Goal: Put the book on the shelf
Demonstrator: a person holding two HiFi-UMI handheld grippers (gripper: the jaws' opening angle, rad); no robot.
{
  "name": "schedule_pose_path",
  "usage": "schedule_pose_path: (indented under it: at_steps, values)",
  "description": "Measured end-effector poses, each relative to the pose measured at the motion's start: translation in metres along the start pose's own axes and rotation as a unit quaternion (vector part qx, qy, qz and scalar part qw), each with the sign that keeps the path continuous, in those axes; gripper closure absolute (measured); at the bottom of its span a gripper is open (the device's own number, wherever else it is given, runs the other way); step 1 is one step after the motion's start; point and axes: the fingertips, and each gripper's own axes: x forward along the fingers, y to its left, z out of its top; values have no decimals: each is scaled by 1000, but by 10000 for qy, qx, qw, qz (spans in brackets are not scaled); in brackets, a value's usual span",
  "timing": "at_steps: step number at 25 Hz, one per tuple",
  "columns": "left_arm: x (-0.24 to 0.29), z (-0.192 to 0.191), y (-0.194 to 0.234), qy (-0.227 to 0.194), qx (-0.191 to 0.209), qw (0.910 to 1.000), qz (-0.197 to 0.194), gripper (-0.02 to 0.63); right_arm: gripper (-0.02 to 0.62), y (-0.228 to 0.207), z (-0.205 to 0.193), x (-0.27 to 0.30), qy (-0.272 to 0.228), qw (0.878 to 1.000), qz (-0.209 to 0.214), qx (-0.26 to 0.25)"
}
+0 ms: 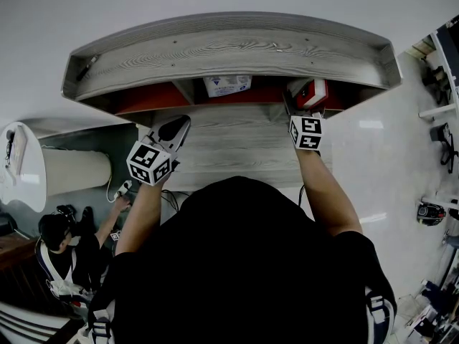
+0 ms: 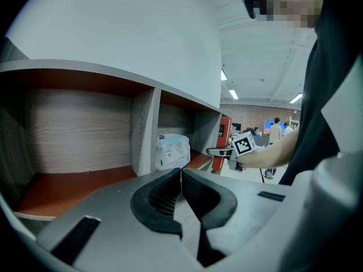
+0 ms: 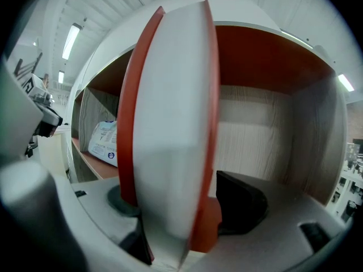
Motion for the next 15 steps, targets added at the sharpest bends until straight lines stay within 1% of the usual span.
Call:
schedule_pose_path:
  at_steps: [9, 15]
  values:
    - [-7, -9, -4, 24, -37, 10000, 10, 582, 255, 3, -1, -11, -40, 10000, 2, 33]
    - [-12, -6, -9, -39, 5, 10000, -29, 583, 255, 3, 1, -24, -90, 9999, -63, 70]
